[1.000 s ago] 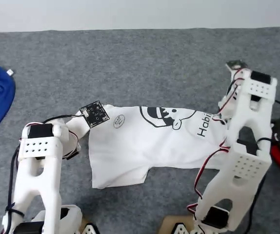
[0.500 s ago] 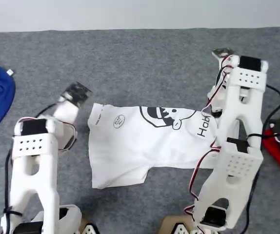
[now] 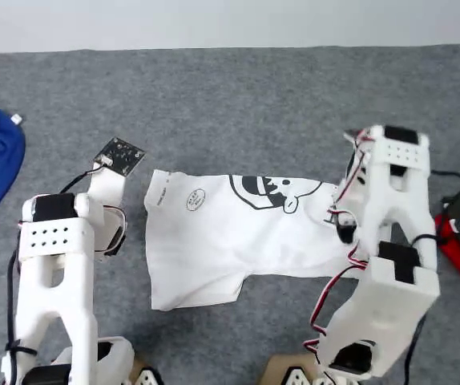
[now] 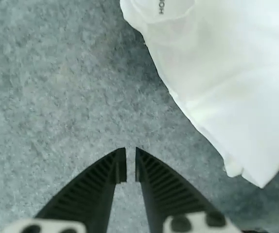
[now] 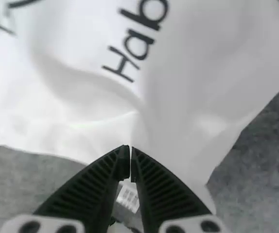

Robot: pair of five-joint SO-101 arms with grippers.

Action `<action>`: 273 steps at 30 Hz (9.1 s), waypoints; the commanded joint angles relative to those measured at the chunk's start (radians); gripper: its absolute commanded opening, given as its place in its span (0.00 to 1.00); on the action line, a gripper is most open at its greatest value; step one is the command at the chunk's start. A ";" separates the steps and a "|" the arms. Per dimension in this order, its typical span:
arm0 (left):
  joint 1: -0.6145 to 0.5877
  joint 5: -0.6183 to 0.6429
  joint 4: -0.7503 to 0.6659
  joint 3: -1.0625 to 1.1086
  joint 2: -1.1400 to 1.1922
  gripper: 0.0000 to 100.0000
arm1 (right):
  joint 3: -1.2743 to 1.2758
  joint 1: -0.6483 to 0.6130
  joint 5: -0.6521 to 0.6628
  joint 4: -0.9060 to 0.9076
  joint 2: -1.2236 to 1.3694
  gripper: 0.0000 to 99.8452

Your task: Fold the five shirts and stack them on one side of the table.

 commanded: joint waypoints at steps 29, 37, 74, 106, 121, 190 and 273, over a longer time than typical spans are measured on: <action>-0.150 0.008 0.048 -0.036 -0.026 0.04 | 0.374 0.119 0.181 -0.317 -0.318 0.01; -0.152 0.006 0.078 -0.036 -0.029 0.04 | 0.199 0.136 0.046 -0.283 -0.232 0.10; -0.152 0.006 0.069 -0.027 -0.021 0.04 | -0.301 0.177 -0.155 -0.114 0.091 0.13; -0.149 0.005 0.075 0.025 -0.023 0.04 | -0.305 0.168 -0.146 -0.166 0.193 0.11; -0.147 0.005 0.071 0.031 -0.023 0.04 | -0.307 0.166 -0.146 -0.176 0.191 0.01; -0.147 0.006 0.078 0.033 -0.028 0.04 | 0.209 0.042 -0.097 -0.249 -0.091 0.01; -0.146 0.006 0.106 0.024 -0.028 0.04 | 0.230 0.314 0.150 -0.289 -0.302 0.01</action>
